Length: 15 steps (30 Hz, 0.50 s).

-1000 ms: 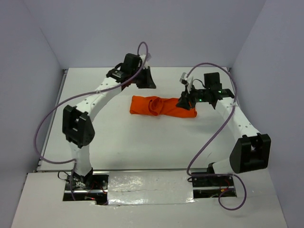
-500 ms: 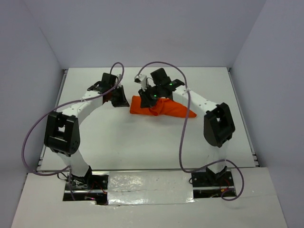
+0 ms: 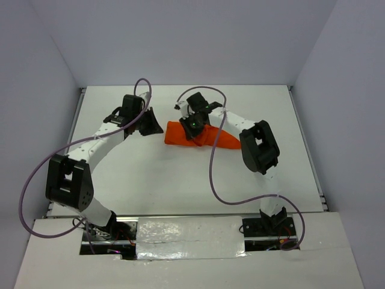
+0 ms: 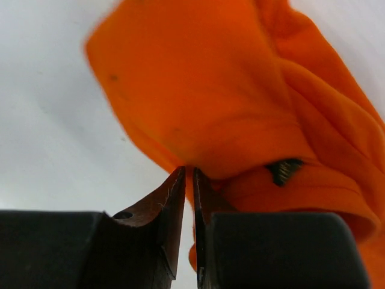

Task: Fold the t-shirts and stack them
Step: Fold the folded rectangular tshirt in 1/3 of the way

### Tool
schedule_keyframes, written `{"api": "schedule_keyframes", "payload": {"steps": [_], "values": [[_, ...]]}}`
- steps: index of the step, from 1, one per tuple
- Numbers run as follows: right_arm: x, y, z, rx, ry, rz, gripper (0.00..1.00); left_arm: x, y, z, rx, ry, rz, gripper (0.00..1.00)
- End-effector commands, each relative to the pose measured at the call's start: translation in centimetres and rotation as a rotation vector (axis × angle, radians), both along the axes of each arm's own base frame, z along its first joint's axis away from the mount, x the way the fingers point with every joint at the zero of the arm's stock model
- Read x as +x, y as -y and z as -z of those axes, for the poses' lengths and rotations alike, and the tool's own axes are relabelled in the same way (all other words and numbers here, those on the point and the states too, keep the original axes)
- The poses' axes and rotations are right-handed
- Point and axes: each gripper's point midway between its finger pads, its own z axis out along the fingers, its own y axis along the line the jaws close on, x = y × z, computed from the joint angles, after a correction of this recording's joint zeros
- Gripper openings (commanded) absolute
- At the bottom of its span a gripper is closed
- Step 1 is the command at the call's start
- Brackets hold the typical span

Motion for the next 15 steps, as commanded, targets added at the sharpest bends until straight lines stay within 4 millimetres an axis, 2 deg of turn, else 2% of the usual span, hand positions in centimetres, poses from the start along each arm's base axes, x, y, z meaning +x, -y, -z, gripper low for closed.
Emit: {"api": "schedule_keyframes", "payload": {"steps": [1,5,10,11,13,14,15], "values": [[1.3,3.4,-0.5,-0.026,0.016,0.087,0.18,0.6,0.8,-0.9,-0.050,0.032,0.009,0.00],[1.5,5.2,0.1,-0.033,-0.006,0.113,0.18,1.3,1.7,-1.0,-0.089,0.030,0.029,0.00],[1.4,6.9,2.1,-0.059,-0.072,0.139,0.18,2.8,3.5,-0.7,-0.155,0.015,0.069,0.01],[1.2,6.8,2.3,-0.049,-0.087,0.135,0.18,3.3,3.9,-1.1,-0.167,0.022,0.077,0.01],[1.0,6.5,2.1,-0.010,-0.106,0.122,0.18,3.7,5.0,-0.4,-0.191,0.000,0.105,0.02],[0.7,6.4,1.7,0.016,-0.115,0.108,0.18,4.2,5.6,-1.0,-0.201,0.015,0.118,0.03],[-0.1,5.5,1.1,0.067,-0.144,0.060,0.19,4.4,6.1,-0.3,-0.208,-0.003,0.132,0.03]]}}
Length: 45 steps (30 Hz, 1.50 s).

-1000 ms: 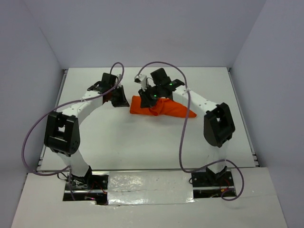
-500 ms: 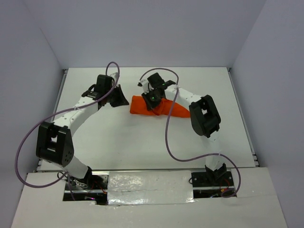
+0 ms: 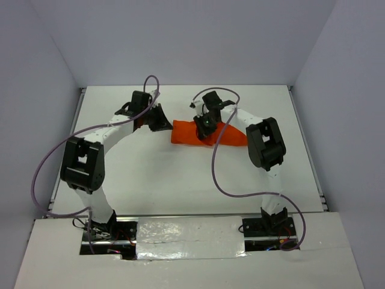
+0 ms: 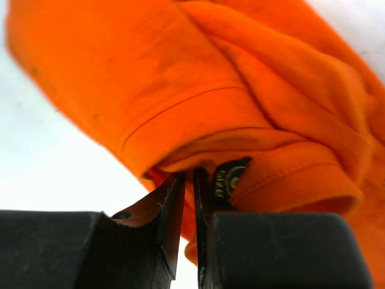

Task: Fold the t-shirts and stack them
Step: Fold the folded rectangular tshirt in 1/3 of the way

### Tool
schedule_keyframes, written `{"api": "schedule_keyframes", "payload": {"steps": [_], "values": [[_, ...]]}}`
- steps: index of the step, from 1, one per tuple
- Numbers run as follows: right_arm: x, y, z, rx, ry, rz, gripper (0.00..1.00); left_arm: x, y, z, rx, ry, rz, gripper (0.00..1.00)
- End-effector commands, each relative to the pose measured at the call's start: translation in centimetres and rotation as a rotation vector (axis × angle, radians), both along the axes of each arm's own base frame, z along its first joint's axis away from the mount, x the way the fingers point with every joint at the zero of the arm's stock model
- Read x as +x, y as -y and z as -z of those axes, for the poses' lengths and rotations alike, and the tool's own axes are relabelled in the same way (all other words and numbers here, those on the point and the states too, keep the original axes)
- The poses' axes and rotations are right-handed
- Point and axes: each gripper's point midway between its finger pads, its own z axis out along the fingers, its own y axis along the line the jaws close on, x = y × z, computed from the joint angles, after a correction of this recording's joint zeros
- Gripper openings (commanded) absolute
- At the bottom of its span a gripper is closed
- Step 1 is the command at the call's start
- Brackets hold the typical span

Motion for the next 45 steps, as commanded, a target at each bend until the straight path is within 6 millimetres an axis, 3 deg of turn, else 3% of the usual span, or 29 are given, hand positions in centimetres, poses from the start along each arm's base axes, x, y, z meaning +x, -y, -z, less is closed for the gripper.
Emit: {"api": "schedule_keyframes", "payload": {"steps": [1,4,7,8,13,18,23,26,29,34,37,38,39,41,42,43,44,45], "values": [[-2.0,-1.2,-1.5,0.109,-0.050,-0.094,0.19,1.5,3.1,-2.5,-0.096,0.065,0.073,0.04],[-3.6,-1.9,-3.7,0.195,-0.048,-0.166,0.21,2.5,4.6,-3.4,-0.128,0.089,0.094,0.05],[-3.5,-1.6,-8.4,0.228,0.078,-0.184,0.24,3.5,5.6,-3.4,-0.130,0.094,0.103,0.10],[-3.3,-1.2,-9.1,0.223,0.104,-0.179,0.26,3.6,5.7,-1.8,-0.112,0.054,0.102,0.14],[-1.7,2.2,-13.8,0.214,0.207,-0.098,0.30,3.9,7.2,2.3,-0.070,-0.030,0.120,0.16],[-1.1,6.4,-14.9,0.212,0.234,-0.019,0.32,4.3,7.2,5.3,-0.036,-0.081,0.099,0.20],[-1.6,9.8,-13.6,0.208,0.202,0.075,0.33,5.2,7.4,7.2,-0.015,-0.115,0.087,0.25],[-1.8,12.6,-13.2,0.211,0.187,0.171,0.41,5.4,7.3,8.0,-0.007,-0.129,0.080,0.33],[-2.2,15.3,-12.6,0.200,0.170,0.264,0.44,6.0,7.7,6.5,-0.033,-0.093,0.088,0.44],[-2.4,20.0,-11.3,0.159,0.142,0.427,0.52,6.4,8.2,-0.4,-0.105,0.044,0.110,0.60],[-2.4,22.0,-10.6,0.151,0.125,0.517,0.60,5.7,7.8,-4.1,-0.126,0.120,0.117,0.65],[-2.4,22.4,-10.3,0.145,0.119,0.538,0.62,5.1,7.5,-3.9,-0.123,0.114,0.116,0.67],[-2.3,22.8,-10.1,0.146,0.114,0.555,0.64,4.6,7.2,-5.9,-0.134,0.156,0.118,0.71],[-2.3,23.5,-9.1,0.147,0.082,0.601,0.67,3.6,6.2,-5.7,-0.130,0.157,0.110,0.73],[-2.2,23.9,-8.8,0.137,0.079,0.622,0.68,3.0,5.8,-7.3,-0.142,0.187,0.107,0.75],[-2.2,24.1,-8.5,0.137,0.068,0.649,0.69,2.6,5.1,-7.5,-0.148,0.188,0.092,0.76],[-2.0,24.3,-7.8,0.132,0.052,0.666,0.70,1.9,4.5,-6.6,-0.145,0.175,0.080,0.77],[-1.8,24.7,-7.4,0.117,0.050,0.697,0.70,1.4,3.7,-8.0,-0.154,0.202,0.060,0.78]]}}
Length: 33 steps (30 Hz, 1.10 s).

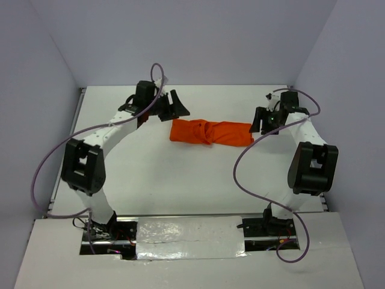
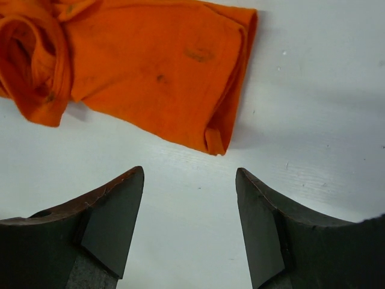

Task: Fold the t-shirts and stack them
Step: Fold the folded rectangular tshirt in 1/3 of the way, then grab one side of the 2/3 rectangular tshirt with right arm

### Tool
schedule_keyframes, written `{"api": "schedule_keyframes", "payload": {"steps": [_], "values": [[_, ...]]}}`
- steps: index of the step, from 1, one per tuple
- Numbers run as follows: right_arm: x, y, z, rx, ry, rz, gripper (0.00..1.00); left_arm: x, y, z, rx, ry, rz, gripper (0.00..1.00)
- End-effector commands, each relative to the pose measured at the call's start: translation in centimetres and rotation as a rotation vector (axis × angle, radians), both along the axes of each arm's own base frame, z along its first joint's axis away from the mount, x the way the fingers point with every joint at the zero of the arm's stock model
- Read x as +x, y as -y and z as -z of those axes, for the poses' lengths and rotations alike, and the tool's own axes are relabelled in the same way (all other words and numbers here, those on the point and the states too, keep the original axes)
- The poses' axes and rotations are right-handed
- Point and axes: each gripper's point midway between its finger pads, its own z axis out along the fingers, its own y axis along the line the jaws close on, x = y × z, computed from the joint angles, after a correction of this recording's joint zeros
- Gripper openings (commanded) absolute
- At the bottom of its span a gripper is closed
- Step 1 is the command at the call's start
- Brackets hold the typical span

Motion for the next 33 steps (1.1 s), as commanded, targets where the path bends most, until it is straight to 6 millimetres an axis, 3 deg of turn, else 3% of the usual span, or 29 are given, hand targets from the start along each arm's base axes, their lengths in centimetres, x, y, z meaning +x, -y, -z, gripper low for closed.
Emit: {"api": "schedule_keyframes", "payload": {"steps": [1,2,4,5,6,10,18,22,27,33], "values": [[1.2,1.0,0.7,-0.007,-0.006,0.112,0.70,-1.6,-2.3,-0.7,-0.022,0.030,-0.040,0.78],[1.4,1.1,1.7,-0.005,-0.032,0.121,0.70,-2.4,-2.9,-1.9,-0.028,0.054,-0.052,0.78],[1.8,1.0,2.8,0.020,-0.072,0.145,0.71,-3.5,-4.3,-0.8,-0.008,0.037,-0.086,0.79],[2.0,0.8,3.1,0.029,-0.082,0.147,0.70,-4.2,-4.8,-2.0,-0.012,0.065,-0.095,0.79],[2.2,0.7,3.4,0.043,-0.090,0.152,0.70,-4.9,-5.5,-1.0,0.003,0.046,-0.111,0.79],[2.3,0.5,6.1,0.069,-0.162,0.172,0.67,-7.2,-6.7,-2.0,0.002,0.071,-0.134,0.79],[2.5,-0.2,8.6,0.116,-0.226,0.167,0.62,-9.9,-7.9,-1.1,-0.007,0.058,-0.173,0.79],[2.6,-0.7,9.8,0.151,-0.264,0.166,0.51,-10.8,-8.2,-0.1,-0.017,0.040,-0.185,0.79],[2.1,-1.7,9.9,0.213,-0.286,0.145,0.34,-11.3,-8.3,0.2,-0.028,0.036,-0.195,0.79],[2.4,-1.4,7.9,0.211,-0.208,0.127,0.15,-11.5,-8.3,0.9,-0.029,0.021,-0.195,0.79]]}}
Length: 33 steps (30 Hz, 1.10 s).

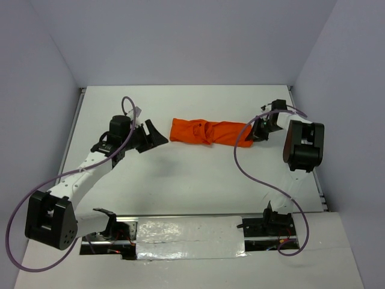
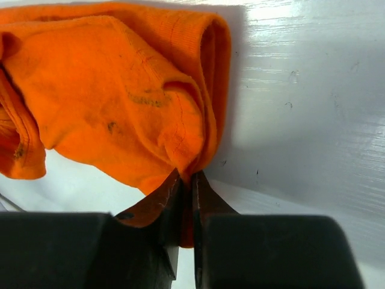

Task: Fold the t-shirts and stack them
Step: Grab one side of the 2/3 rectangular tshirt with right arm, then fold the long partially folded tshirt into a neat square

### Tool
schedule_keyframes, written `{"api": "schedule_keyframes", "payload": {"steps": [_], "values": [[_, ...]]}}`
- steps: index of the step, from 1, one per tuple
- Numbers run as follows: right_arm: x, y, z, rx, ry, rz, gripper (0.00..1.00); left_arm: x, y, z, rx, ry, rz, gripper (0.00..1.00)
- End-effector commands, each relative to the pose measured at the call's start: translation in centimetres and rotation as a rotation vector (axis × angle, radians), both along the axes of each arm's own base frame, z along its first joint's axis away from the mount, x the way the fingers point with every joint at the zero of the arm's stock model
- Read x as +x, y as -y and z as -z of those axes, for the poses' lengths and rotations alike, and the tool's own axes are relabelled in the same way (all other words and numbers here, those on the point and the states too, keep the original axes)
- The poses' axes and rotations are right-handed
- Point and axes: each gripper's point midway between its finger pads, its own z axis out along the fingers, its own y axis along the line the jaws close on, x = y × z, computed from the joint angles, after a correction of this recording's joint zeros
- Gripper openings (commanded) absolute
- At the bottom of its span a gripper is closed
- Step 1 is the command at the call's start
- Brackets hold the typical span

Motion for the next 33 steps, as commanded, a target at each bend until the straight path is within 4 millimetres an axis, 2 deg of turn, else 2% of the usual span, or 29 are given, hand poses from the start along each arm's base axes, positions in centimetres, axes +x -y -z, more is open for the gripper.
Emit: {"api": "schedule_keyframes", "payload": {"steps": [1,5,7,8,9,11,12,14,17,18,20,21,22,24,25,26,27,29,30,33], "values": [[0.8,0.1,-2.7,-0.001,0.099,-0.014,0.12,0.7,0.1,-1.7,-0.032,0.066,-0.014,0.79],[1.4,0.3,-6.0,-0.029,0.206,-0.043,0.01,1.2,0.3,-0.8,-0.027,0.056,-0.004,0.79],[1.5,0.1,-7.2,-0.033,0.241,-0.065,0.01,1.6,0.5,0.1,-0.013,0.043,0.012,0.79],[1.8,0.2,-8.5,-0.039,0.275,-0.070,0.00,2.1,0.5,-0.1,-0.008,0.049,0.013,0.79],[1.9,0.1,-9.2,-0.044,0.295,-0.081,0.00,2.5,0.7,0.7,0.003,0.030,0.019,0.79],[2.1,-0.2,-10.9,-0.047,0.339,-0.108,0.00,3.4,0.9,0.6,0.013,0.040,0.033,0.79],[2.2,-0.6,-11.5,-0.052,0.355,-0.124,0.00,3.8,1.1,1.4,0.021,0.021,0.037,0.79],[2.4,-1.3,-13.0,-0.061,0.392,-0.159,0.00,4.6,1.3,1.2,0.024,0.029,0.048,0.79],[2.6,-3.6,-14.5,-0.087,0.445,-0.250,0.00,5.3,1.5,1.1,0.024,0.030,0.046,0.79],[2.4,-5.3,-14.8,-0.091,0.457,-0.300,0.00,5.4,1.5,0.9,0.022,0.034,0.044,0.79],[2.6,-7.2,-15.8,-0.114,0.488,-0.353,0.00,5.5,1.5,0.4,0.022,0.043,0.041,0.79],[2.7,-8.0,-16.0,-0.125,0.495,-0.374,0.00,5.5,1.4,0.0,0.022,0.053,0.039,0.79],[2.6,-10.0,-16.9,-0.132,0.526,-0.428,0.00,5.3,1.4,-0.1,0.021,0.053,0.038,0.79],[2.7,-11.6,-16.9,-0.156,0.532,-0.473,0.00,5.0,1.2,-0.7,0.023,0.066,0.030,0.79],[2.7,-13.5,-17.4,-0.156,0.548,-0.515,0.00,4.6,1.0,-0.5,0.027,0.060,0.026,0.79],[2.9,-14.2,-18.1,-0.172,0.564,-0.533,0.00,4.4,0.8,-1.1,0.026,0.074,0.019,0.79],[2.6,-14.9,-17.5,-0.176,0.549,-0.554,0.00,4.1,0.7,-1.1,0.028,0.075,0.016,0.79],[2.6,-17.3,-17.5,-0.182,0.558,-0.607,0.00,3.3,0.3,-1.3,0.029,0.077,0.008,0.80],[2.7,-17.8,-17.9,-0.199,0.568,-0.622,0.00,2.9,0.1,-1.0,0.034,0.070,0.000,0.80],[2.0,-20.5,-16.8,-0.213,0.550,-0.691,0.00,1.9,-0.4,-1.1,0.042,0.073,-0.012,0.80]]}}
